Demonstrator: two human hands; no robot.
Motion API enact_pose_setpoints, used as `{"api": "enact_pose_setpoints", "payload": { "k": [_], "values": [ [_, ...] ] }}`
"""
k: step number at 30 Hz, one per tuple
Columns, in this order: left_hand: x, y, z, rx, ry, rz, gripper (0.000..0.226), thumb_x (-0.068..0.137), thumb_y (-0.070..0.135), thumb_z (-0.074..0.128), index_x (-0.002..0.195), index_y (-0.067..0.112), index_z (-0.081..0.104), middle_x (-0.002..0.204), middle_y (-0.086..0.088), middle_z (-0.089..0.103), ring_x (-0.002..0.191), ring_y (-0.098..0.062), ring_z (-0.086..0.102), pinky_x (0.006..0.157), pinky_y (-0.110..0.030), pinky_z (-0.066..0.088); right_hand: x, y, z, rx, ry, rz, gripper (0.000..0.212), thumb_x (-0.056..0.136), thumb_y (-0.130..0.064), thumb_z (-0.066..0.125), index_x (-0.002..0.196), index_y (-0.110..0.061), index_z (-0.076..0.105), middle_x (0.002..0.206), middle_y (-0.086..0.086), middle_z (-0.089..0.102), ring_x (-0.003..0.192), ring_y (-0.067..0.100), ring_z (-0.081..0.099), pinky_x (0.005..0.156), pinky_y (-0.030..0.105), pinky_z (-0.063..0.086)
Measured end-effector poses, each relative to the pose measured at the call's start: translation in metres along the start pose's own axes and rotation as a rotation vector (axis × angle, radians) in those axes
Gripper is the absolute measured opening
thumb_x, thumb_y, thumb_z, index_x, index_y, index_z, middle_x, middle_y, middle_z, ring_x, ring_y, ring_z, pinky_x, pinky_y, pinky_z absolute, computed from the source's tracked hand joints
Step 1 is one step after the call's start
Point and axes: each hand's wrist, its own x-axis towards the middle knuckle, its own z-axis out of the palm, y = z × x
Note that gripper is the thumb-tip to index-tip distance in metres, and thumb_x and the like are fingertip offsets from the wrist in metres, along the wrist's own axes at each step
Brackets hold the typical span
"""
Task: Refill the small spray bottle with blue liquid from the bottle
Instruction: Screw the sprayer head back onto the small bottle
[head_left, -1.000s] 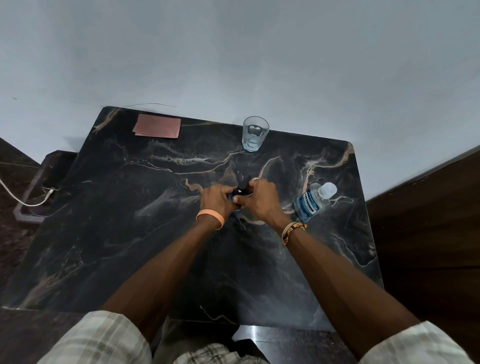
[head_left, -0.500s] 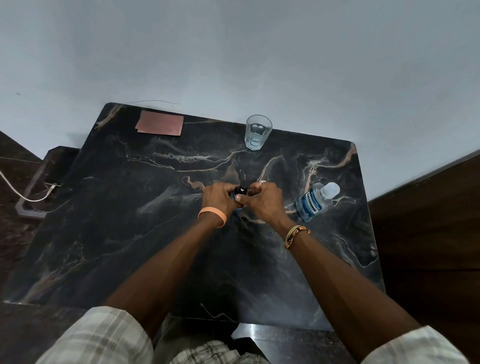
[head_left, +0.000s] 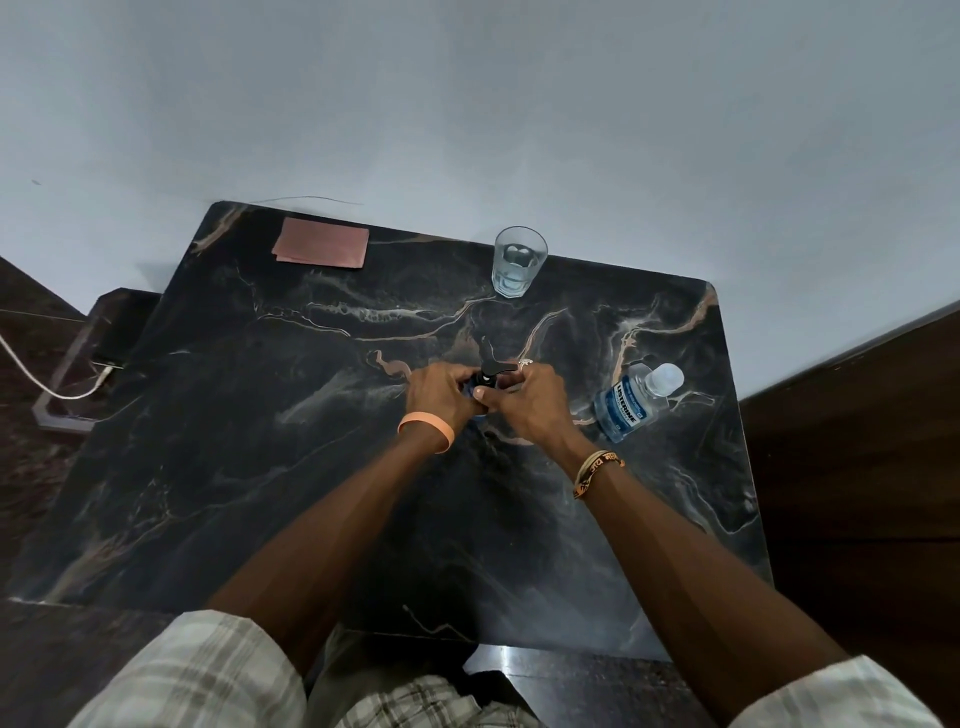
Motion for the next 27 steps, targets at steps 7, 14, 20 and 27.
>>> {"api": "enact_pose_setpoints", "payload": {
  "k": [7, 14, 20, 27],
  "values": [
    [-0.0016, 0.0003, -0.0013, -0.002, -0.001, 0.006, 0.024, 0.070, 0.023, 0.081, 0.093, 0.020, 0.076, 0.079, -0.003, 0.075, 0.069, -0.015, 0.066, 0.065, -0.023, 0.046, 0.0001, 0.0007, -0.0014, 0.029, -0.029, -0.042, 0.031, 0.074, -0.021, 0.085, 0.103, -0.027, 0.075, 0.090, -0.013, 0.072, 0.088, 0.008, 0.069, 0.083, 0.038, 0.059],
    [-0.0010, 0.0012, -0.0015, 0.019, 0.004, 0.000, 0.022, 0.069, 0.023, 0.082, 0.090, 0.018, 0.077, 0.077, -0.004, 0.074, 0.068, -0.016, 0.067, 0.063, -0.026, 0.051, 0.0000, 0.0010, -0.0034, -0.060, -0.068, -0.119, 0.038, 0.077, -0.016, 0.082, 0.112, -0.028, 0.071, 0.094, -0.014, 0.070, 0.086, 0.004, 0.067, 0.082, 0.032, 0.058],
    [-0.0015, 0.0012, -0.0008, 0.008, 0.004, -0.025, 0.022, 0.067, 0.025, 0.083, 0.088, 0.019, 0.077, 0.075, -0.002, 0.074, 0.067, -0.016, 0.067, 0.064, -0.030, 0.054, 0.0034, 0.0011, -0.0047, -0.112, -0.055, -0.148, 0.030, 0.077, -0.014, 0.082, 0.105, -0.022, 0.074, 0.094, -0.008, 0.074, 0.088, 0.010, 0.069, 0.081, 0.032, 0.058],
    [-0.0012, 0.0007, -0.0004, -0.012, -0.004, -0.033, 0.028, 0.066, 0.026, 0.085, 0.092, 0.019, 0.077, 0.080, -0.003, 0.075, 0.073, -0.016, 0.069, 0.071, -0.034, 0.056, 0.0069, 0.0003, -0.0055, -0.245, -0.075, -0.192, 0.023, 0.077, -0.018, 0.081, 0.097, -0.026, 0.074, 0.085, -0.011, 0.068, 0.082, 0.010, 0.065, 0.071, 0.025, 0.053]
  ]
}}
